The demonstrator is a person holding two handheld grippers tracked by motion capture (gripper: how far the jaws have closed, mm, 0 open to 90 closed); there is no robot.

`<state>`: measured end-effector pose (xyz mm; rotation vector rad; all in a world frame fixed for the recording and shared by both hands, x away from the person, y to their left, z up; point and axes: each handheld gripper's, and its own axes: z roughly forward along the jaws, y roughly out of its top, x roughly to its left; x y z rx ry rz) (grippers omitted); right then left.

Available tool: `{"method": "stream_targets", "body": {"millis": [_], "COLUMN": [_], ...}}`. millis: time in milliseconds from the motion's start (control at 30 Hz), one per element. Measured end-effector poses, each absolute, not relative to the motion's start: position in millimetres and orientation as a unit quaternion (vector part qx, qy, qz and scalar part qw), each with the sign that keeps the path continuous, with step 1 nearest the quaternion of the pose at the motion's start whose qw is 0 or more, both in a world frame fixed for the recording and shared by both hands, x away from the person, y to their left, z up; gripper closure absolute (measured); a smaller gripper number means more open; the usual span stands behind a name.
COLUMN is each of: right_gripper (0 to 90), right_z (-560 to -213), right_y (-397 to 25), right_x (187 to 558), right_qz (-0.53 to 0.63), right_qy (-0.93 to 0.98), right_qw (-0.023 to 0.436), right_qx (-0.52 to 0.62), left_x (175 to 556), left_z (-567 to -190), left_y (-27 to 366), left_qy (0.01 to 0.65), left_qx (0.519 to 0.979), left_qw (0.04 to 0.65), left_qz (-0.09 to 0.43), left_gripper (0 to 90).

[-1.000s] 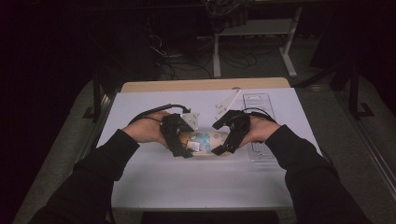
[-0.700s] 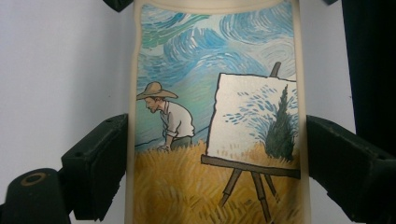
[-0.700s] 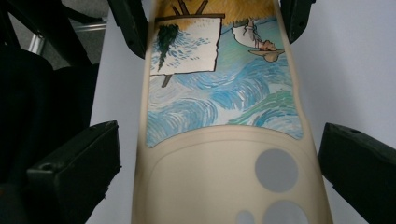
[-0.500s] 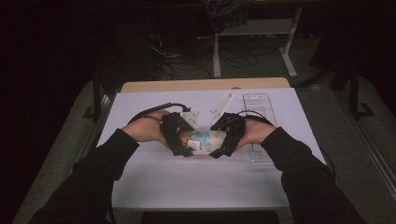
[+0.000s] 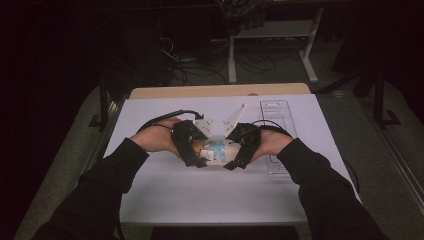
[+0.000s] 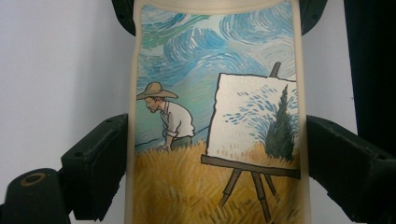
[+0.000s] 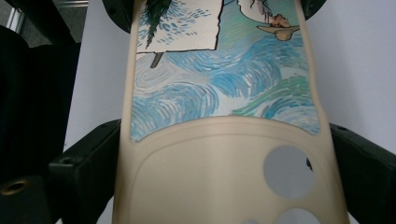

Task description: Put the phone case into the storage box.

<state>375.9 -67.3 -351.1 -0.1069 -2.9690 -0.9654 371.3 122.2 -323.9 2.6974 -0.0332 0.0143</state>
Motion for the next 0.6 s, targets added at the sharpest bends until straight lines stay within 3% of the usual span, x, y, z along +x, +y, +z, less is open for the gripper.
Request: {"method": "stream_targets", "body": {"millis": [600], "right_gripper": [9.6], "right_z": [-353.7], "right_y": [-66.5], "right_x": [373.0], "right_qz": [-0.309], "right_qy": [-0.951], "right_qw": [0.016], "right_qx": [-0.031], "left_x": [372.1], "left_z": [-326.9], "left_y": [123.0], "left_qy": [-0.020], "left_qx": [0.976], "left_qw": [0.217], "left_qz": [-0.010], "left_gripper": [10.7]}}
